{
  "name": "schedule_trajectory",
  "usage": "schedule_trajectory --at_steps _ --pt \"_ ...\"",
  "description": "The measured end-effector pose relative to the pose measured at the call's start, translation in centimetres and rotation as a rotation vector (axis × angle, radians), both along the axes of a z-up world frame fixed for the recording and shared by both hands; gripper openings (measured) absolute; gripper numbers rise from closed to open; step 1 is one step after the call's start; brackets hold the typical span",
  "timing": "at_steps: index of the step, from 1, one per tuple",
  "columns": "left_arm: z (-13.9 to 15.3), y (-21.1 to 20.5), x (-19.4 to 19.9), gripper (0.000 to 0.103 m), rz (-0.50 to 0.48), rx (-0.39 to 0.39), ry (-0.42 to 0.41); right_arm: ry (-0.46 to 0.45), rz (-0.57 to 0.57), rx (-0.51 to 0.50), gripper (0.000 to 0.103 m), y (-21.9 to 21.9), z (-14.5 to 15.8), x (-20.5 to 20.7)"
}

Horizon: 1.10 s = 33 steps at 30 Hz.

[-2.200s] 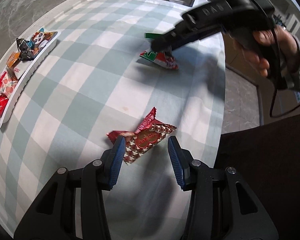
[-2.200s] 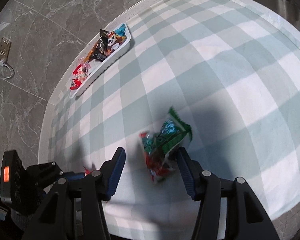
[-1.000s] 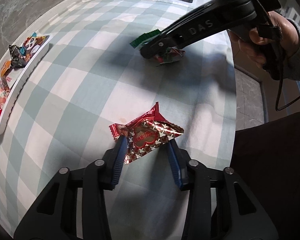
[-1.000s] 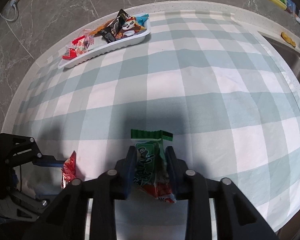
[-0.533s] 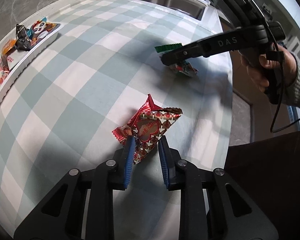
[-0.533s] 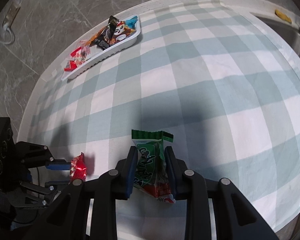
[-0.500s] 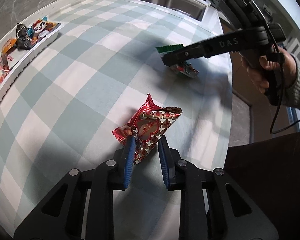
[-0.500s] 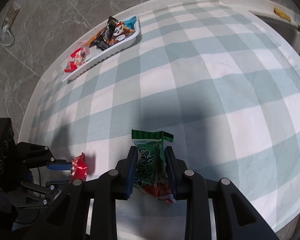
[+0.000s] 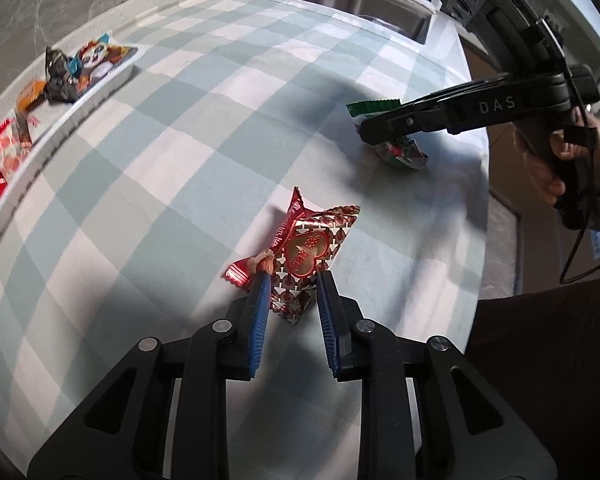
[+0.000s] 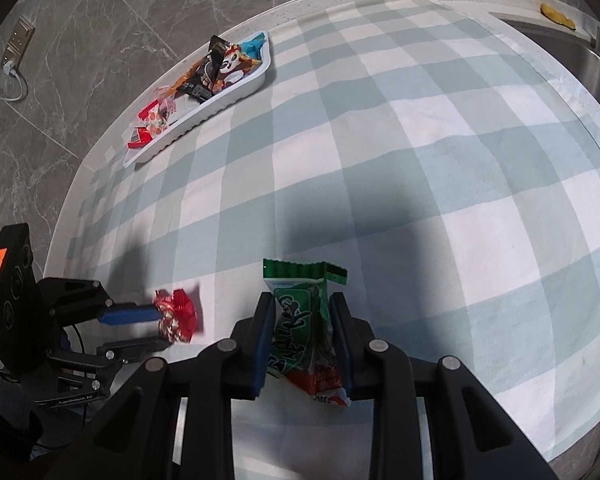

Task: Organize snacks
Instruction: 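Lift the red wrapper with the left tool while the right tool lifts the green candy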

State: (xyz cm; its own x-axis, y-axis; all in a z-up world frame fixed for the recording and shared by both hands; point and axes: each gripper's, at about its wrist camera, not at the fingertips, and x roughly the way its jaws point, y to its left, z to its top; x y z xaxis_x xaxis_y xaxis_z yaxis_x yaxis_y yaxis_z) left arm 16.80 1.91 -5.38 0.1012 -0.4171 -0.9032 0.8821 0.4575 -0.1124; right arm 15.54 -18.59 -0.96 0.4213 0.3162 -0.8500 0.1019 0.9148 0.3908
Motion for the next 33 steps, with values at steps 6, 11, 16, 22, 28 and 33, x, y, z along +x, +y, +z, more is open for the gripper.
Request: schedule_trajectory --at_steps 6,11,16,22,28,33 --pt "0.6 -0.9 -0.2 0.06 -0.029 0.013 -0.072 -0.001 0.007 -0.009 0.031 -0.1 0.0 -0.1" --pt "1.2 -1.3 -0.4 0.061 -0.076 0.013 -0.12 -0.001 0.006 -0.001 0.032 -0.2 -0.1 0.0" --pt "0.9 -2.2 -0.3 0.061 -0.144 0.049 -0.155 -0.001 0.007 0.001 0.033 -0.2 -0.2 -0.1" --pt "0.1 -3.2 -0.3 0.061 -0.227 0.083 -0.148 -0.001 0.013 -0.01 0.033 -0.1 -0.2 -0.1" --pt "-1.0 -3.8 -1.0 0.057 -0.278 0.102 -0.139 -0.006 0.052 -0.08 0.033 0.7 0.1 -0.3" --pt "-0.9 -4.0 -0.9 0.03 -0.255 0.074 -0.096 -0.007 0.064 -0.077 0.031 0.6 0.1 -0.3"
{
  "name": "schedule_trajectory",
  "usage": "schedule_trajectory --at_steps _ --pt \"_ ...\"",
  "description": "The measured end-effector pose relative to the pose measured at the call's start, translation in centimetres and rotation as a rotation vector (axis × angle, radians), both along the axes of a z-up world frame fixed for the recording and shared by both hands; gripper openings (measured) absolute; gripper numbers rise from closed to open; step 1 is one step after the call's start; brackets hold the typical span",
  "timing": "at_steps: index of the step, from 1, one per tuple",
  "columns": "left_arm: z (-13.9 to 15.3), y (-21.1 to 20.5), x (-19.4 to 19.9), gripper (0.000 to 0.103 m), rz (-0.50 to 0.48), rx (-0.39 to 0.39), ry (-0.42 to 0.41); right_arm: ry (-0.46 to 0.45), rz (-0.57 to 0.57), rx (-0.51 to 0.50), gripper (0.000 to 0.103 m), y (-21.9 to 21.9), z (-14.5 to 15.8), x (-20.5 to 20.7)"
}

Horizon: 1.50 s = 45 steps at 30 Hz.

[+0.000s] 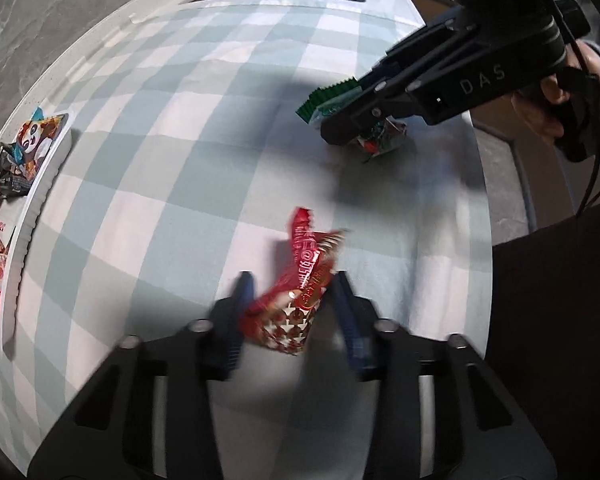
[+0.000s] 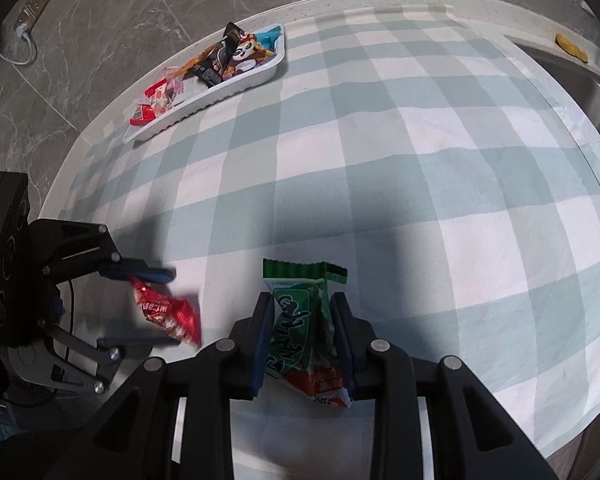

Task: Organize snacks
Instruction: 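Lift the red wrapper with the left tool while the right tool lifts the green candy, then carry the red wrapper and green candy over the tray with both tools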

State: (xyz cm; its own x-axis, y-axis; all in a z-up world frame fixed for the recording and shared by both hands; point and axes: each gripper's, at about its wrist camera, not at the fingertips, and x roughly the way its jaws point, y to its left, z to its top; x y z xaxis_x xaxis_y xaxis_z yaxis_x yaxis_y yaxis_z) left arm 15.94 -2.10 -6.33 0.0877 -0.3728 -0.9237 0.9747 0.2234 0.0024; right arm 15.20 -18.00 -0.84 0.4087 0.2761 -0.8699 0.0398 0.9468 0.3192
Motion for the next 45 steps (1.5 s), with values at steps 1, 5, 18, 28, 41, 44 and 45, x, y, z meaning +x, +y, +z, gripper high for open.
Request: schedule_trajectory --at_steps 1,5,18,28,41,44,45 --pt "0.0 0.0 0.1 0.027 0.013 -0.005 0.006 0.003 -0.004 0.018 0.03 -0.3 0.0 0.0" --pt "0.2 0.5 1.0 0.021 0.085 -0.036 0.054 0.015 -0.038 0.105 0.029 -1.3 -0.2 0.0" --pt "4.1 4.0 5.2 0.02 0.274 -0.18 0.152 0.008 -0.082 0.37 0.028 -2.8 1.4 2.4" --pt "8.8 8.0 11.2 0.02 0.439 -0.291 0.171 -0.035 -0.018 0.432 0.028 -1.5 5.2 8.3" --pt "5.8 5.1 8.2 0.02 0.273 -0.206 0.235 -0.022 0.022 0.381 0.029 0.1 5.3 11.5" --pt "4.8 4.2 6.3 0.025 0.201 -0.166 0.244 0.006 0.011 0.374 0.028 -0.1 4.1 11.0" --pt "4.6 4.1 5.9 0.027 0.18 -0.156 0.243 0.014 0.006 0.377 0.028 -0.3 3.7 10.8"
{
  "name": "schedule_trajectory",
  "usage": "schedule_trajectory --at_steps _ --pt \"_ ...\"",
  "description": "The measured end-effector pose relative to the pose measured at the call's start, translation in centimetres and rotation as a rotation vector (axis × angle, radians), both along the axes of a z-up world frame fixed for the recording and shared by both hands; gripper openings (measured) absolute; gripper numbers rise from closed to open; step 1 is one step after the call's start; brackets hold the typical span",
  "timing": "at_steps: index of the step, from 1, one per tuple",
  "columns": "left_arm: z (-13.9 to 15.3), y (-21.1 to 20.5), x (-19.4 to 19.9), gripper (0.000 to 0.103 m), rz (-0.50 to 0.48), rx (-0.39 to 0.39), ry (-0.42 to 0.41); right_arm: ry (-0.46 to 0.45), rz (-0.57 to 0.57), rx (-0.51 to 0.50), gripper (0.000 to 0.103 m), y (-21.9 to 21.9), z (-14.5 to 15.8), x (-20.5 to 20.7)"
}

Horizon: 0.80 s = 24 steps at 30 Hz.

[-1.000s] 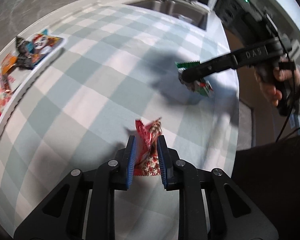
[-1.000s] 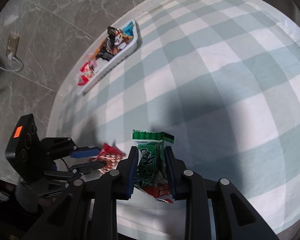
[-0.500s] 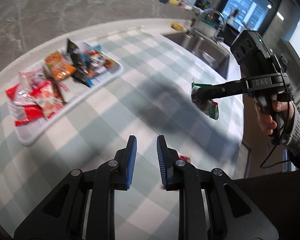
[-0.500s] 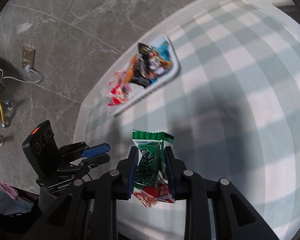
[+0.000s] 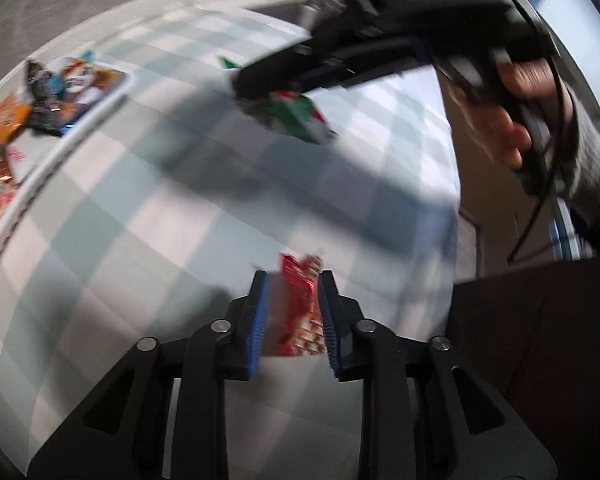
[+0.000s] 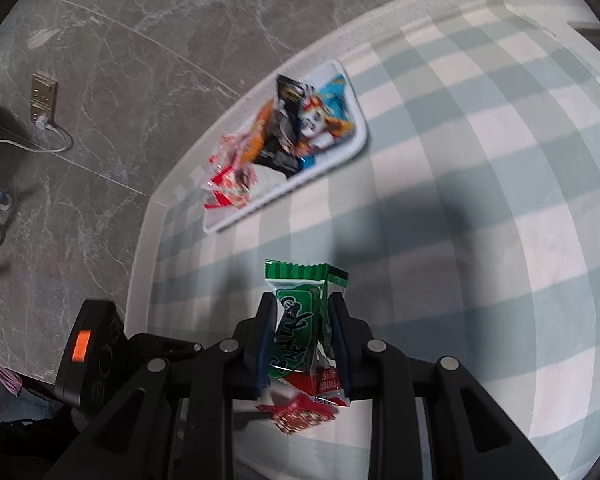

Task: Organize snacks
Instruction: 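Carry the red wrapper and green candy over the tray with both tools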

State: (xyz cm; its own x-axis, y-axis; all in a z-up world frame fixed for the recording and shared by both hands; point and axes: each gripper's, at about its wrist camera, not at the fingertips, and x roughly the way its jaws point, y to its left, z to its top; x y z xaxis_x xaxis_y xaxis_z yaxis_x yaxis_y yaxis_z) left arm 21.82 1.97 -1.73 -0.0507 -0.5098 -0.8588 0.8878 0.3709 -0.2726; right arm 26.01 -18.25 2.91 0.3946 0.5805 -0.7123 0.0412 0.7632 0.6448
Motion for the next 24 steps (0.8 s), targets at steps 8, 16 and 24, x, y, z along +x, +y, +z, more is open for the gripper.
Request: schedule_trajectory --at_steps 8,16,24 --pt "-2.2 -1.9 -2.9 0.044 -0.084 0.09 -0.064 0.037 -0.024 0.01 0.029 -0.7 -1.8 -0.7" --pt "-3.9 -2.8 -2.9 0.021 -0.018 0.123 -0.126 0.043 -0.027 0.007 0.029 -0.7 -2.1 -0.7" --pt "-3.3 -1.8 -1.1 0.019 0.072 0.086 -0.074 0.042 -0.026 0.009 0.03 -0.6 -2.1 -0.8"
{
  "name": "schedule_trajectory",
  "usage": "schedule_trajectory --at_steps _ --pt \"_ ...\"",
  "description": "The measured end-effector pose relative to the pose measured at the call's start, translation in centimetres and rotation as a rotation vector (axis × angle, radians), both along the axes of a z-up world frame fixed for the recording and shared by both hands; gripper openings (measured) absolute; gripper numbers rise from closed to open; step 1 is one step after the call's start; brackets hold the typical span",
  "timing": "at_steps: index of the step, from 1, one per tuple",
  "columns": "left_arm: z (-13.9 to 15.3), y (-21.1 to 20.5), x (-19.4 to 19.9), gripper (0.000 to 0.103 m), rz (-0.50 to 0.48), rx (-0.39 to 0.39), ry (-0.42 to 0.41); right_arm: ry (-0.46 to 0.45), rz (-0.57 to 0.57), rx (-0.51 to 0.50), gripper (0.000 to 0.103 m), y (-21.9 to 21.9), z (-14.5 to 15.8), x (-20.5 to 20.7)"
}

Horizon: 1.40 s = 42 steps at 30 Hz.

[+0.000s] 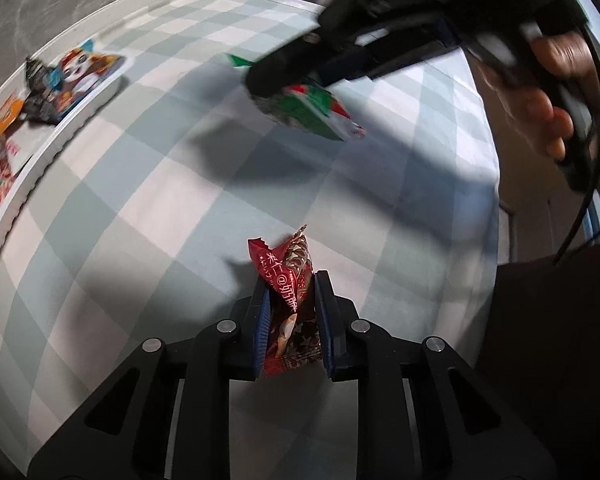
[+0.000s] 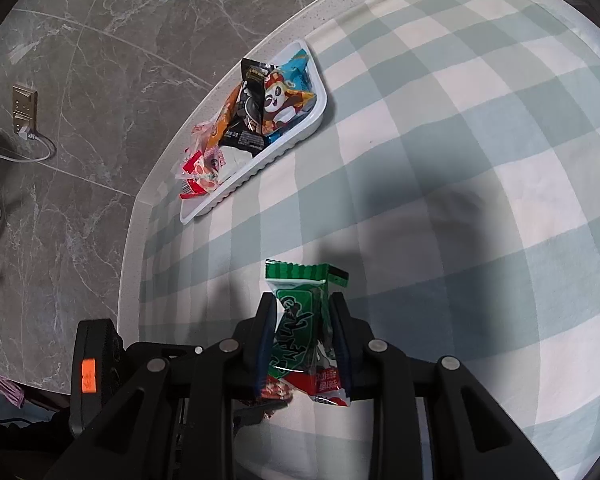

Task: Organize snacks
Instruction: 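Carry the red wrapper and green candy over the tray with both tools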

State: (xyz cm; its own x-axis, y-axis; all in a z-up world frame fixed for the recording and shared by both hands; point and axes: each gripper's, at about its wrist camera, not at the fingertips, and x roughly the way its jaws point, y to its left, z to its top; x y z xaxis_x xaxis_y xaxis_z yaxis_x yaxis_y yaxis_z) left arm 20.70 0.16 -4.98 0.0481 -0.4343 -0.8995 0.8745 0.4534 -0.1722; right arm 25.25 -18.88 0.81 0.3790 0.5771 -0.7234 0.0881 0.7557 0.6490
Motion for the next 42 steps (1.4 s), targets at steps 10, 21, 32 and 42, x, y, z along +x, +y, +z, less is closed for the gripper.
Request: schedule_trajectory --at_steps 10,21,32,42 --pt "3.7 3.3 5.5 0.019 0.183 -0.143 0.059 -0.018 0.019 0.017 0.03 0.8 1.0 1.4" --pt "8.0 8.5 12.7 0.019 0.354 -0.225 0.018 -0.061 0.078 0.04 0.029 2.7 3.3 5.8" --pt "10.5 11.1 19.3 0.019 0.46 -0.272 -0.01 -0.099 0.13 0.033 0.03 5.2 5.3 11.8" --pt "10.1 11.7 24.2 0.019 0.533 -0.272 -0.003 -0.114 0.174 0.014 0.03 7.3 5.5 17.0"
